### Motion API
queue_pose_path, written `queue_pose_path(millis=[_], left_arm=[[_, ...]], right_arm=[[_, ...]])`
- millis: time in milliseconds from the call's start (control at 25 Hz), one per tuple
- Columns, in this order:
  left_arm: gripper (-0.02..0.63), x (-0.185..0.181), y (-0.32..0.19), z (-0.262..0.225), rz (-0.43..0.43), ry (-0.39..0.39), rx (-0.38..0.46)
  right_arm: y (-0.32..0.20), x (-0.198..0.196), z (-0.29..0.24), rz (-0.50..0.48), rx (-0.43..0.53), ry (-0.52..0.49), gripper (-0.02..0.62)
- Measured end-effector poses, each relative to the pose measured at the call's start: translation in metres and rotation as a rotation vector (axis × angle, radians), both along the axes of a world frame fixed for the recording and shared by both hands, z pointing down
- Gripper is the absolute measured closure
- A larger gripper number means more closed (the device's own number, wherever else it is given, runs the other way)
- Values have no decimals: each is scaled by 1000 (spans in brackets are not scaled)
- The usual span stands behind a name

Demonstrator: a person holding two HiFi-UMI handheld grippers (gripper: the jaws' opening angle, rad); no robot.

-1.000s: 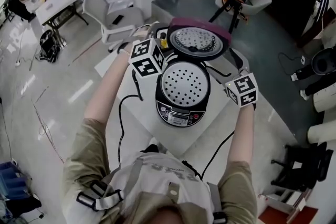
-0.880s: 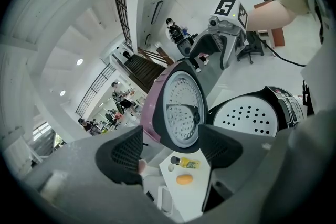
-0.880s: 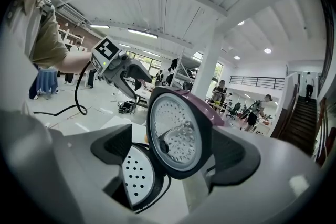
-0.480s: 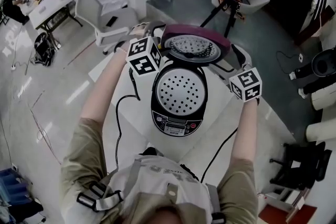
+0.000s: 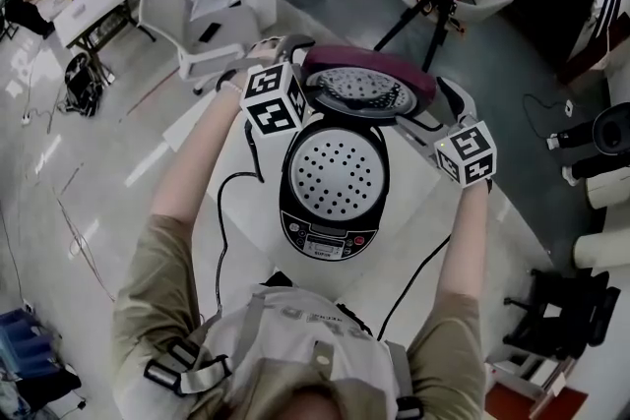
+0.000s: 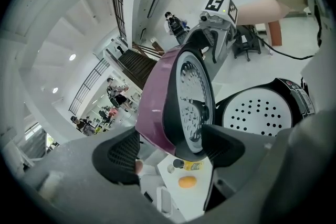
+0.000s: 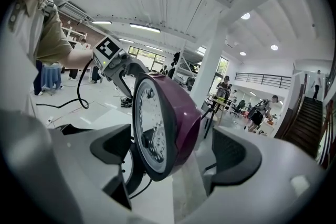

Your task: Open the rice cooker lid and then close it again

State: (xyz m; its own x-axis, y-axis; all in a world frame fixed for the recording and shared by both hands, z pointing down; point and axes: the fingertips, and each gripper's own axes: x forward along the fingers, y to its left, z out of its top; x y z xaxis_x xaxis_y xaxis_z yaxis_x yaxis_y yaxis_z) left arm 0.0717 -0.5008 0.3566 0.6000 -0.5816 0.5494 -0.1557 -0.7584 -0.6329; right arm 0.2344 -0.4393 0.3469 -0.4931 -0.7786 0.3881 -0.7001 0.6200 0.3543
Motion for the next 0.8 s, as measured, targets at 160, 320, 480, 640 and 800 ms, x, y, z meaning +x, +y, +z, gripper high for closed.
queue_pose_path(millis=[160,320,480,640,800], left_arm=[[227,4,-1,2,8,-15,-1],[227,4,-1,4,8,-27,2],[227,4,0,5,5,-33,1],[227,3,2,4,-2,-30,0],[227,1,7,4,-4,-33,0]], right_arm=[[-2,-8,1,-40,-7,8,140],[-3,-14,3,-72,-11,15,140],[-2,-19,4,-88,-13,18,140],[1,-21,4,-93,-14,20,138],[6,-23,4,-102,-17,17,138]])
